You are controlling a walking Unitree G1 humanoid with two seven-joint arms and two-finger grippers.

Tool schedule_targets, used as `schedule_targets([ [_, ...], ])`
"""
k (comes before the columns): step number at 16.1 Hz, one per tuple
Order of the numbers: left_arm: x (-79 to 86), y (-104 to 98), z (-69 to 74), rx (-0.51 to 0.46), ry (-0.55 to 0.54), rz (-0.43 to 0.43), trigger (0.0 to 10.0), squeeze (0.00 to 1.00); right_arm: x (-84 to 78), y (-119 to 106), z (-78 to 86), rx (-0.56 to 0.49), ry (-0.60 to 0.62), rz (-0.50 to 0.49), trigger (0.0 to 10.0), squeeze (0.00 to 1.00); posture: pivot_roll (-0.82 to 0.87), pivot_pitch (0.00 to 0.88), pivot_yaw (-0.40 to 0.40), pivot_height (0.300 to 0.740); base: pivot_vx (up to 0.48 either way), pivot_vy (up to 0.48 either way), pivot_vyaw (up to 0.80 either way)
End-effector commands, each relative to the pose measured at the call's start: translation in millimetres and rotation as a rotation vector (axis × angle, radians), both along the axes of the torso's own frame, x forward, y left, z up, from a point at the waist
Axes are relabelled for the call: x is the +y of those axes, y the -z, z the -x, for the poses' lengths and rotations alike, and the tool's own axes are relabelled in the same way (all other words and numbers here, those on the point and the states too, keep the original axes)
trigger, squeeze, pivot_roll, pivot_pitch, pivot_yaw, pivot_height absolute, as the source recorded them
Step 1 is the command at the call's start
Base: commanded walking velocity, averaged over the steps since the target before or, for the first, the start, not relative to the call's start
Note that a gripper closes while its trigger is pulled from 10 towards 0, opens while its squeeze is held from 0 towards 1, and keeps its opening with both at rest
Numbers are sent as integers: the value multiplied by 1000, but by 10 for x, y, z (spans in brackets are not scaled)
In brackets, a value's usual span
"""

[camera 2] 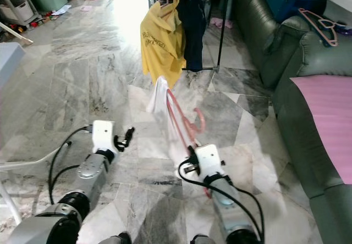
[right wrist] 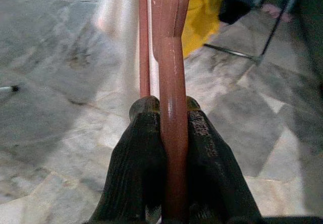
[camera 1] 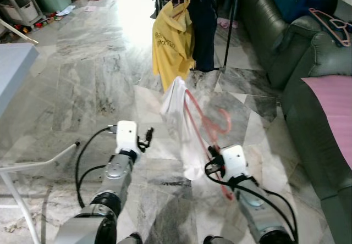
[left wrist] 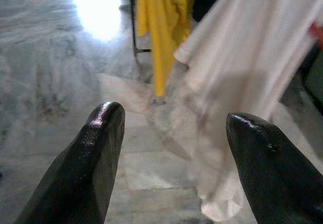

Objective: Hang hanger

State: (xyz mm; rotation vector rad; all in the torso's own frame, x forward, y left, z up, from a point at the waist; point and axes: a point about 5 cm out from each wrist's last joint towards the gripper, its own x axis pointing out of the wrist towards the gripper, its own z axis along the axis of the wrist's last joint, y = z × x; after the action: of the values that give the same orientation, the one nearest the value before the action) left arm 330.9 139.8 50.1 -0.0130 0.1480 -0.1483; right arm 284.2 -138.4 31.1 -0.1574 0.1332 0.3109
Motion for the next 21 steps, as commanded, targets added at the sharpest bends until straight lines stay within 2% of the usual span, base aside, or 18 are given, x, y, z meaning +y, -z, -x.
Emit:
schedule_targets([
  [1,31,43,26,20,-21,0,10000,0,-9,-85,-43,-35,24,-9,10000,0,-201,140,27,740,0,0,0],
  [5,125,106,62,55,-62,-18,10000,0,-87,-24,-35,-10,76,5,10000,0,-199,129,25,740,0,0,0],
  [6,201,210,131,111,-99,-28,10000,0,-113,48,-13,24,103,0,10000,0,-201,121,26,740,0,0,0],
  [7,228,246,158,129,-109,-36,10000,0,-117,71,-3,38,111,-4,10000,0,-201,121,26,740,0,0,0],
  [9,313,450,329,230,-125,-51,10000,0,-171,230,94,95,137,41,10000,0,-204,118,27,740,0,0,0],
  [10,325,495,369,254,-125,-51,10000,0,-191,261,115,102,154,49,10000,0,-202,112,29,740,0,0,0],
  [12,336,581,446,305,-121,-48,10000,0,-246,319,140,124,222,57,10000,0,-199,108,29,740,0,0,0],
  [14,363,727,595,385,-118,-73,10000,0,-342,423,200,168,344,58,10000,0,-196,97,29,740,0,0,0],
  [17,357,730,592,394,-105,-83,10000,0,-362,405,178,145,371,104,10000,0,-198,89,33,740,0,0,0],
  [21,346,763,609,437,-112,-93,10000,0,-353,430,167,170,369,98,10000,0,-206,80,33,740,0,0,0],
])
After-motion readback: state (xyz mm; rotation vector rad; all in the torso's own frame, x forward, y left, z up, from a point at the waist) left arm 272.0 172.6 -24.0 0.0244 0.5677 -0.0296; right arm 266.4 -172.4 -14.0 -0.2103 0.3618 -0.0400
